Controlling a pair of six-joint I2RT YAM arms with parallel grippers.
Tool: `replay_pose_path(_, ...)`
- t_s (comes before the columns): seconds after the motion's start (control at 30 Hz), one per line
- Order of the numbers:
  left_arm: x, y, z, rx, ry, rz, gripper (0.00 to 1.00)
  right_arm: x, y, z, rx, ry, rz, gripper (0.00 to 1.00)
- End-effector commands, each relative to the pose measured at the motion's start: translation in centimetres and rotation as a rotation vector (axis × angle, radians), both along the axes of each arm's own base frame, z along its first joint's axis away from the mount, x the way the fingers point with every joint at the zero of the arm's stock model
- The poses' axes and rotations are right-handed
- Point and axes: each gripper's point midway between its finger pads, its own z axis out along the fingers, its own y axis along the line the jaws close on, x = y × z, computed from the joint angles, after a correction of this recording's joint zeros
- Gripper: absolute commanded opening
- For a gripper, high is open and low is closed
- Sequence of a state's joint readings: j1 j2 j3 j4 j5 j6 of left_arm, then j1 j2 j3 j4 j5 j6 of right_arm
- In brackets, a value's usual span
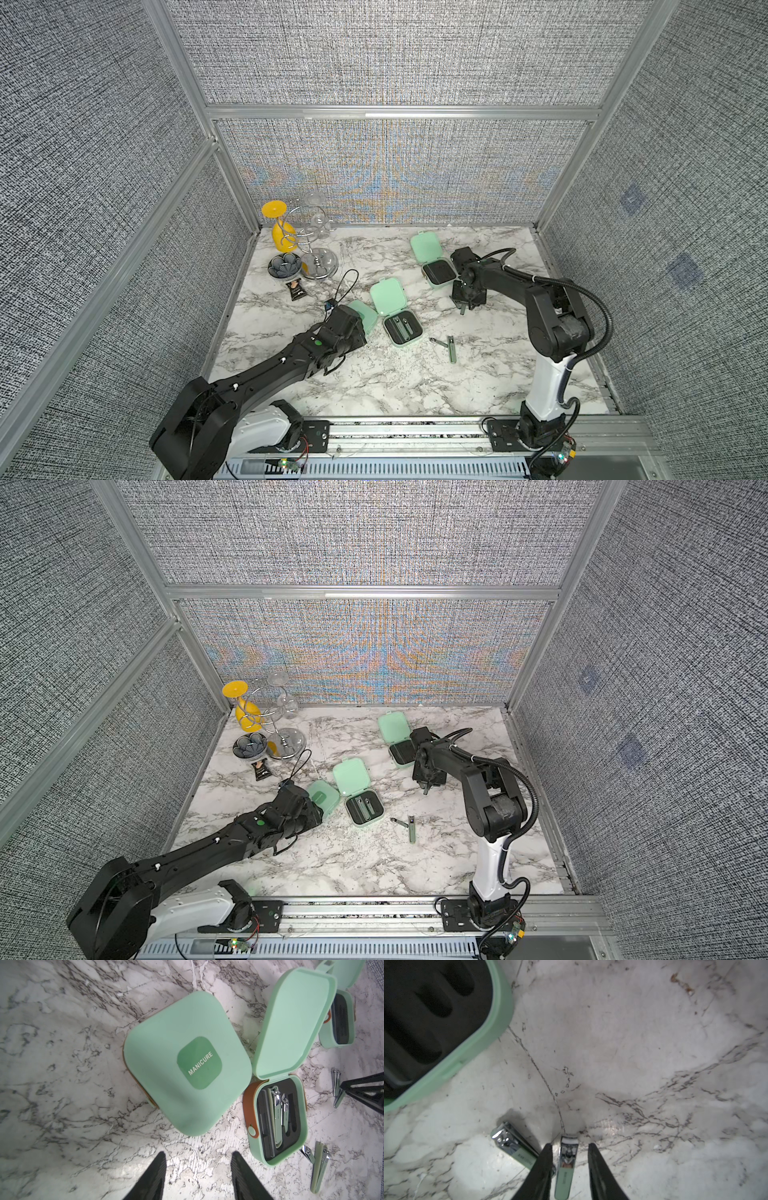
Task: Organize nail clipper sets
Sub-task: Pick up the nail clipper from the center of the board.
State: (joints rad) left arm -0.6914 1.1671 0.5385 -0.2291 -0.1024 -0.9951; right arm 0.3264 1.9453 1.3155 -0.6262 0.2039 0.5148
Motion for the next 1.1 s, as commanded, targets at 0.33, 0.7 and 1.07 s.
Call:
replay_pose_path(0.33, 0.1, 0.1, 0.2, 0.009, -0.009, -0.003, 0.53, -0.3, -0.3, -0.3, -0.004, 0.002, -0.019, 0.21)
replay_pose_path(0.7, 0.1, 0.1, 0.3, 0.007, -0.010, -0.003, 0.53, -0.7, -0.4, -0.3, -0.007, 0.005, -0.018, 0.20)
replay_pose_path(1.07, 0.0, 0.0, 0.2, 0.001, -0.010, -0.005, 0.53, -1.1, 0.2, 2.4, 0.012, -0.040, 0.050, 0.09)
